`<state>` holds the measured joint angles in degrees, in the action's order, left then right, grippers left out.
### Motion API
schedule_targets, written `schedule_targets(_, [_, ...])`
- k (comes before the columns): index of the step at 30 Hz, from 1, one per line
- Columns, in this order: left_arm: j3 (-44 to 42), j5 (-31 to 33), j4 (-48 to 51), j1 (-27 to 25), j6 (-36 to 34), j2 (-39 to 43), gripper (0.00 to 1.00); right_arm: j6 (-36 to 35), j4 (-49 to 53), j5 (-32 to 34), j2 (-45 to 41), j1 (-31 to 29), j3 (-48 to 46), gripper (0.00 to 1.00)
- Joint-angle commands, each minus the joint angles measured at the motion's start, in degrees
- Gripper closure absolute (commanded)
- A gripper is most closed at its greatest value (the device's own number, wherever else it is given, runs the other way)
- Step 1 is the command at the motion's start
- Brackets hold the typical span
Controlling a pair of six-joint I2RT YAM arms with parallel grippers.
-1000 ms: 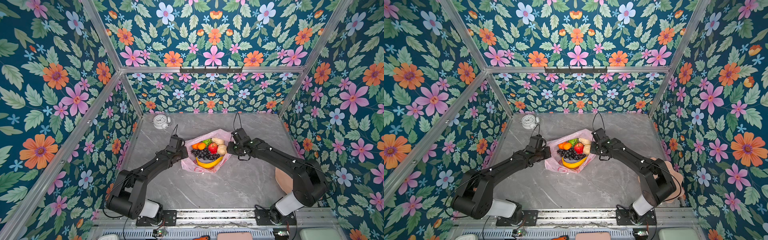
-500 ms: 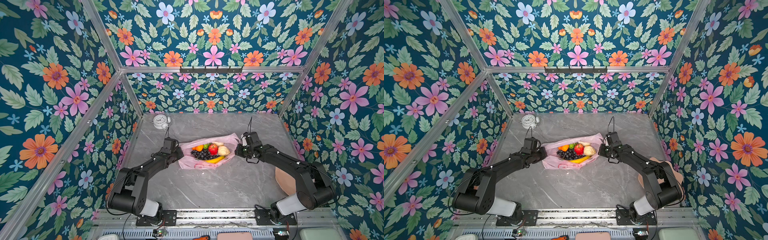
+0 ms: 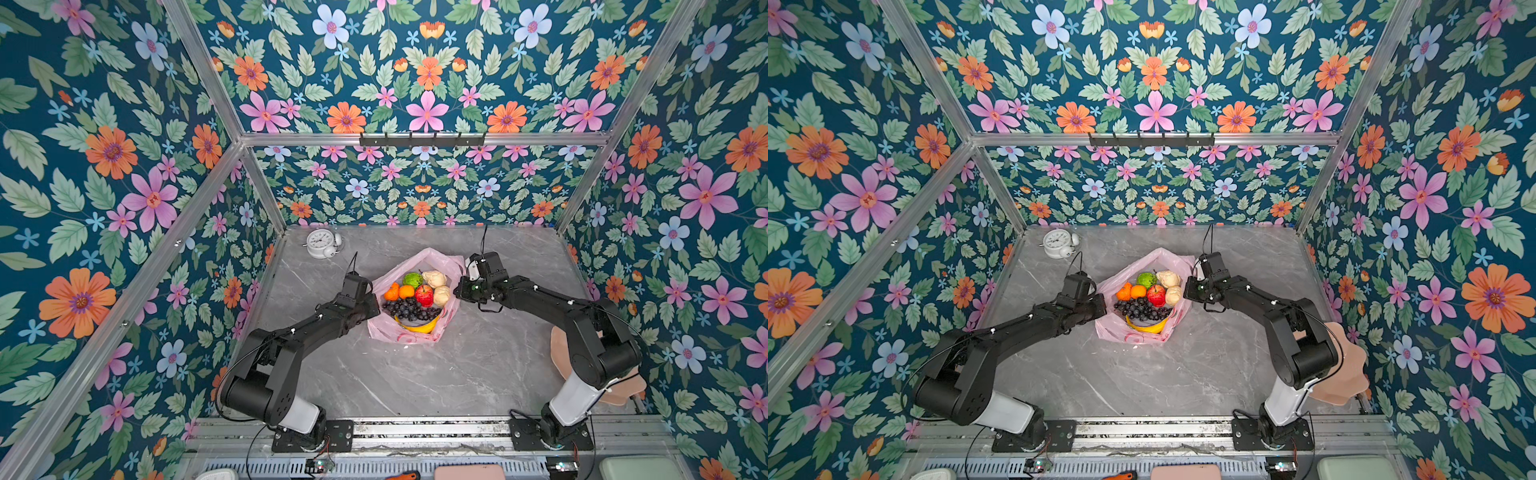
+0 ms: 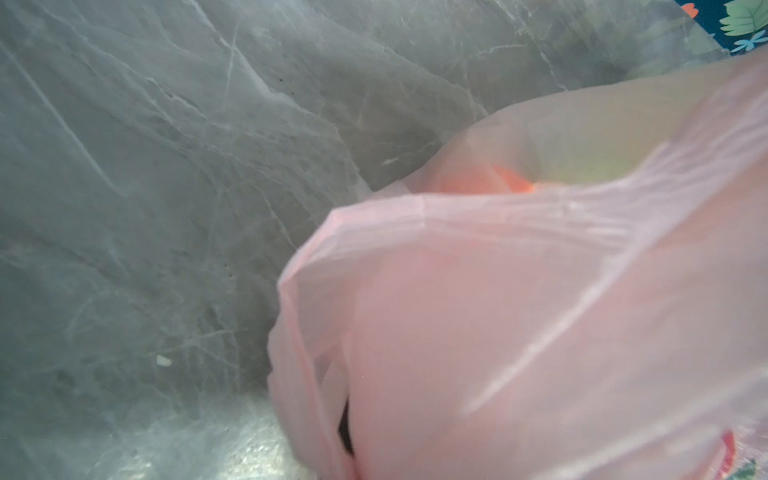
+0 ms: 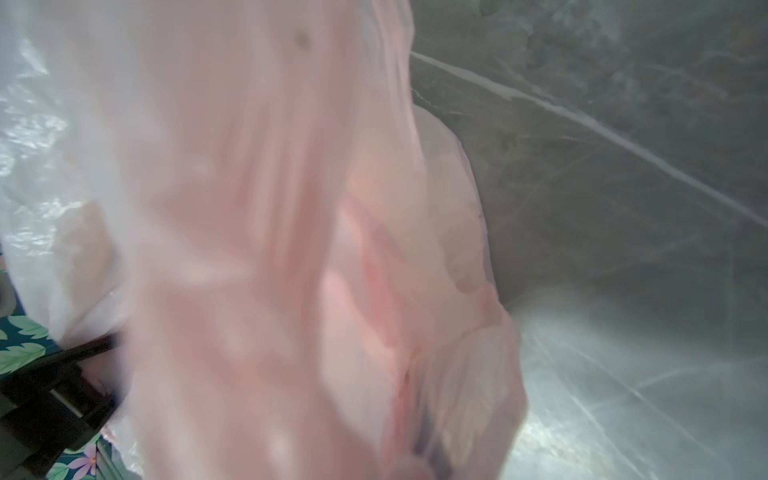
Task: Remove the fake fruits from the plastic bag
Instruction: 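Release the bag rim with the right gripper while the left gripper holds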
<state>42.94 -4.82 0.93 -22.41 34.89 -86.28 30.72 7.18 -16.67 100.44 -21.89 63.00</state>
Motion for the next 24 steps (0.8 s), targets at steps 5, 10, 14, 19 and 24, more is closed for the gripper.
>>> schedule_targets(5, [4.7, 1.08, -1.32, 6.53, -0.79, -2.27, 1.0, -2.81, 4.19, -0.12, 7.67, -3.14, 13.07, 1.0])
schedule_targets(10, [6.23, 1.55, -0.98, 11.66, -1.91, -1.25, 1.0, -3.33, 7.73, 0.04, 11.82, -6.14, 21.34, 1.0])
schedule_targets(14, [3.7, 3.09, -1.5, 13.58, -2.72, 3.05, 1.0, -3.36, 8.68, 0.04, 12.72, -7.4, 23.39, 1.0])
schedule_targets(19, [-2.83, 2.53, -5.99, 13.49, -3.58, 7.84, 1.0, -2.96, 8.47, 2.22, 11.14, -7.53, 20.33, 1.0])
schedule_targets(24, [-7.43, -0.57, -10.86, 13.36, -3.91, 6.56, 1.0, -2.27, 8.14, 4.55, 9.61, -7.55, 16.25, 1.0])
